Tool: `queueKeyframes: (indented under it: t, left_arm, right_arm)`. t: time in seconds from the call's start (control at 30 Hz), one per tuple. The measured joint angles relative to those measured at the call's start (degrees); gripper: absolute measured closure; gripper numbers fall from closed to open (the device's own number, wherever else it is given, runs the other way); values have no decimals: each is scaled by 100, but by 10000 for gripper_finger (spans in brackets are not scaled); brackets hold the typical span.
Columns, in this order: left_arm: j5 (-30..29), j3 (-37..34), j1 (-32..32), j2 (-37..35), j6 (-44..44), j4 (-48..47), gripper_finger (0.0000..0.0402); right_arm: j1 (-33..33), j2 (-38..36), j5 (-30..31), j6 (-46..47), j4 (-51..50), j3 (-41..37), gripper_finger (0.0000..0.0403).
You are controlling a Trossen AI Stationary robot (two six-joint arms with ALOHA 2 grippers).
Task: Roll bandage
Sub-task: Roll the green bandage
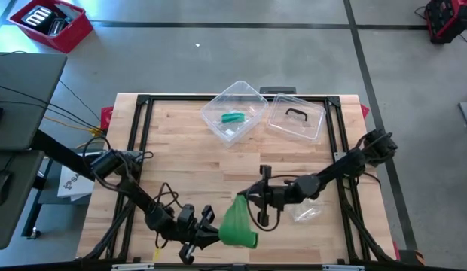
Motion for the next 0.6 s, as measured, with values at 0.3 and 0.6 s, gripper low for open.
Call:
queueKeyframes:
  t: [0.3,0.6]
  left_arm:
    - [-495,-296,-7,-1,-1581,-870,394]
    - [-252,-316,106,-1,-3102,-1920,394]
  right_arm:
    - [192,-479,-23,-1369,-192,-36,402]
    - [-90,-1059,-82,-1831,-1281,-39,403]
